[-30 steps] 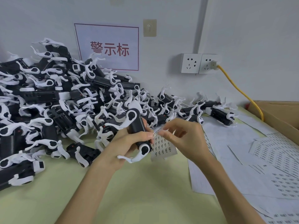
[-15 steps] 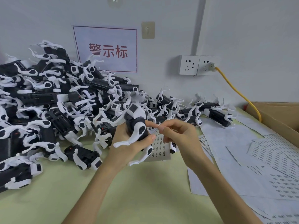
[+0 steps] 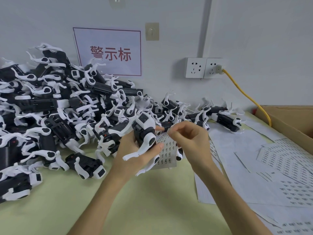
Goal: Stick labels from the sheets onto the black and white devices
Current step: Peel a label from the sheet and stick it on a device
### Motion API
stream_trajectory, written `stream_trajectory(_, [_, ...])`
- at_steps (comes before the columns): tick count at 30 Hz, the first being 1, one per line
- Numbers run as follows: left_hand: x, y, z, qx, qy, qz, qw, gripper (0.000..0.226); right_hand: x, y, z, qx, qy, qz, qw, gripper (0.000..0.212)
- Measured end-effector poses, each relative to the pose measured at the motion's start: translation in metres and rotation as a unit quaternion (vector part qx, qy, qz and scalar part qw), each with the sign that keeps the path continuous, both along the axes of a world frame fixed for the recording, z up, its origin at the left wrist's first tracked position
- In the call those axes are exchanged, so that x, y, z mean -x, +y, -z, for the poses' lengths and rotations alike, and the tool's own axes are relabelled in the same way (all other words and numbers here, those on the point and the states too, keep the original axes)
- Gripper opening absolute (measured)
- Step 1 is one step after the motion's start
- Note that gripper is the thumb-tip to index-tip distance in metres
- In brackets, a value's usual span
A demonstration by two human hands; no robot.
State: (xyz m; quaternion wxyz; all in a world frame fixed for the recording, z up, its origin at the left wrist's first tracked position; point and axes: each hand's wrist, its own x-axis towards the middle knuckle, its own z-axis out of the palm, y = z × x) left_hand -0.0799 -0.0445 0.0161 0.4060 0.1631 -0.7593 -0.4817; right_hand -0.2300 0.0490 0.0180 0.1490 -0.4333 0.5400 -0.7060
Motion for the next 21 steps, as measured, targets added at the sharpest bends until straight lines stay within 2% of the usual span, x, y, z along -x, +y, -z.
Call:
stream_trajectory(1, [0.002,-0.001,-0.004,-0.023,0.021,-0.008,1.000,0.011,0.001,0.000,-0.001,0.022,-0.026,0.011,0.999,0.015])
stream_trajectory(3, [0.007,-0.005,-0.009,-0.070,0.032,-0.065,0.995,0.023,0.006,0.003,-0.005,0.043,-0.107,-0.017,0.993,0.012])
stream_trajectory(4, [0.006,-0.008,-0.009,-0.130,0.050,-0.074,0.988,0.026,0.008,0.005,-0.007,0.043,-0.141,-0.041,0.988,0.012])
stream_trajectory(5, [0.005,-0.006,-0.012,-0.202,0.100,-0.078,0.971,0.020,0.009,0.006,-0.009,0.040,-0.168,-0.062,0.983,0.010])
stream_trajectory(7, [0.001,-0.002,-0.014,-0.277,0.165,-0.054,0.945,0.028,0.008,0.007,-0.011,0.042,-0.228,-0.105,0.967,0.005])
stream_trajectory(10, [0.000,-0.005,-0.010,-0.297,0.198,-0.012,0.934,0.035,0.004,0.009,-0.010,0.054,-0.313,-0.205,0.926,0.026])
stream_trajectory(12, [-0.001,-0.007,-0.010,-0.324,0.219,0.021,0.920,0.037,0.000,0.014,-0.012,0.047,-0.323,-0.282,0.902,0.042])
stream_trajectory(15, [0.002,-0.008,-0.006,-0.400,0.251,0.024,0.881,0.057,-0.013,0.018,-0.009,0.016,-0.334,-0.416,0.846,0.063])
stream_trajectory(17, [-0.001,-0.007,-0.007,-0.443,0.234,0.034,0.865,0.070,-0.029,0.017,-0.001,-0.013,-0.353,-0.513,0.782,0.064])
stream_trajectory(19, [-0.003,-0.005,-0.007,-0.464,0.188,0.047,0.864,0.085,-0.047,0.012,0.009,-0.045,-0.356,-0.581,0.731,0.062])
stream_trajectory(21, [-0.002,-0.005,-0.007,-0.502,0.172,0.027,0.847,0.073,-0.062,0.007,0.019,-0.065,-0.341,-0.608,0.714,0.061])
